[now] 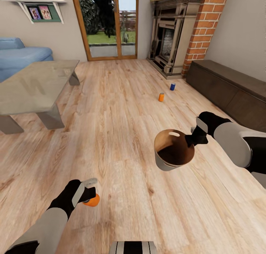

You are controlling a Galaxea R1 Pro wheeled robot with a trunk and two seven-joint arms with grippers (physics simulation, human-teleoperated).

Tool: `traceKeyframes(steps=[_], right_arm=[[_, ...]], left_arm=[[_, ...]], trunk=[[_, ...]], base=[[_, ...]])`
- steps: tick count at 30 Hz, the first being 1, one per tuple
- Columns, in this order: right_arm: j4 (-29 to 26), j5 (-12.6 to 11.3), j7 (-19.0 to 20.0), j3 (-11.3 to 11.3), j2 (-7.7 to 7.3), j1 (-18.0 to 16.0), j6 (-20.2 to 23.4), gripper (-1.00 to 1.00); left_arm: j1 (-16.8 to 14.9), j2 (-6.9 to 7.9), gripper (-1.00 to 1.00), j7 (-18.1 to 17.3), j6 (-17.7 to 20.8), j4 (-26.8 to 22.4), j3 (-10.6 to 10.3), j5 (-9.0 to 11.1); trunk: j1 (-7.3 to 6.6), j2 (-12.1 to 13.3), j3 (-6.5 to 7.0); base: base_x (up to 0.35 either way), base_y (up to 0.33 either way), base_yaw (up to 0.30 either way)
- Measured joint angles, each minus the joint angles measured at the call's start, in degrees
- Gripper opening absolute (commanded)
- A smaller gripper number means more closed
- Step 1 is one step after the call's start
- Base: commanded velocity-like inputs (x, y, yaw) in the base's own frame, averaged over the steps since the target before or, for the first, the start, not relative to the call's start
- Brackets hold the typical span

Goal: Put the three can of soda from the living room inside the tash can in the kitchen.

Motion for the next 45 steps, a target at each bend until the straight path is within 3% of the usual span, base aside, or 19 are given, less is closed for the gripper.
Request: traceKeyframes(steps=[3,7,8,10,14,16,18,21,23,25,27,28,30,31,32,34,37,42,45], right_arm=[[0.0,0.1,0.0,0.2,0.02,0.1,0.0,-1.00],[0.0,0.4,0.0,0.3,-0.05,0.3,0.0,-1.00],[0.0,0.2,0.0,0.1,-0.18,0.4,0.0,-1.00],[0.0,0.1,0.1,-0.1,-0.23,0.5,0.0,-1.00],[0.1,0.0,0.1,-0.1,0.03,1.5,0.0,-1.00],[0.3,-0.3,0.1,-0.2,0.15,2.7,0.0,-1.00],[-0.1,0.1,0.1,-0.7,0.18,3.9,-0.1,-1.00],[0.3,-0.3,0.1,-0.2,0.31,6.3,0.0,-1.00],[0.0,0.4,0.3,0.1,0.44,6.9,0.0,-1.00],[0.2,0.7,2.0,1.0,0.93,7.8,-0.1,-1.00],[0.2,0.3,4.8,0.9,1.40,8.8,-0.1,-1.00],[0.0,-0.3,5.3,0.0,1.54,9.0,0.0,-1.00],[0.0,-0.9,6.3,-0.5,2.49,9.4,0.0,-1.00],[-0.1,-0.9,6.4,-0.8,2.74,9.4,0.0,-1.00],[-0.1,-0.6,6.7,-0.5,3.27,9.7,0.0,-1.00],[-0.2,0.1,6.8,0.1,3.60,9.9,-0.1,-1.00],[-0.1,1.8,6.9,2.0,5.47,10.3,-0.2,-1.00],[-0.2,-0.4,6.8,-0.5,8.41,11.2,0.0,-1.00],[-0.2,0.0,6.4,0.0,10.31,11.6,0.0,-1.00]], left_arm=[[0.0,0.15,-1.00,0.0,0.2,-0.7,-1.0,0.0],[0.0,0.53,-1.00,-1.1,2.9,-2.7,-4.2,0.2],[0.0,0.72,-1.00,-4.4,4.7,-4.0,-6.6,0.8],[-0.1,1.21,-1.00,-7.1,5.8,-5.2,-8.2,0.0],[-0.7,4.03,-1.00,-12.3,9.5,-10.0,-11.4,-0.2],[-1.7,7.24,-1.00,-17.3,14.6,-17.1,-15.3,-0.1],[-3.2,8.90,-1.00,-20.9,16.6,-20.3,-17.3,-0.2],[-7.0,11.22,-1.00,-25.9,16.6,-22.5,-21.3,-0.1],[-8.5,12.20,-1.00,-28.4,16.6,-22.7,-22.9,-0.2],[-11.4,13.80,-1.00,-34.0,16.6,-22.8,-24.9,0.0],[-15.9,15.63,-1.00,-42.3,16.6,-22.3,-28.4,0.4],[-17.0,15.98,-1.00,-44.4,16.6,-22.2,-29.5,0.1],[-21.0,16.82,-1.00,-52.5,16.6,-21.9,-33.7,0.6],[-21.9,16.92,-1.00,-54.6,16.6,-21.9,-34.6,0.1],[-23.9,16.90,-1.00,-60.2,16.6,-21.8,-36.3,0.4],[-25.3,16.85,-1.00,-63.4,16.6,-21.9,-37.1,-0.2],[-28.3,16.70,-1.00,-71.3,16.6,-22.3,-37.8,0.3],[-31.4,16.95,-1.00,-78.0,16.6,-22.1,-38.0,0.2],[-32.5,16.79,-1.00,-80.4,16.6,-21.9,-38.0,0.1]], trunk=[[-0.65,1.2,0.54],[-1.53,2.8,1.26],[-1.75,3.2,1.44],[-2.18,4.0,1.80],[-3.06,5.6,2.52],[-3.50,6.4,2.88],[-3.94,7.2,3.24],[-4.60,8.4,3.77],[-5.04,9.2,4.13],[-5.48,10.0,4.49],[-5.92,10.8,4.85],[-6.14,11.2,5.03],[-6.58,12.0,5.39],[-6.80,12.4,5.57],[-7.02,12.8,5.75],[-7.46,13.6,6.11],[-8.12,14.8,6.65],[-9.22,16.8,7.54],[-9.87,18.0,8.08]], base=[[0.000,0.000,0.000],[0.000,0.000,0.000],[0.000,0.000,0.000],[0.000,0.000,0.000],[0.000,0.000,0.000],[0.000,0.000,0.000],[0.000,0.000,0.000],[0.000,0.000,0.000],[0.000,0.000,0.000],[0.000,0.000,0.000],[0.000,0.000,0.000],[0.000,0.000,0.000],[0.000,0.000,0.000],[0.000,0.000,0.000],[0.000,0.000,0.000],[0.000,0.000,0.000],[0.000,0.000,0.000],[0.000,0.000,0.000],[0.000,0.000,0.000]])
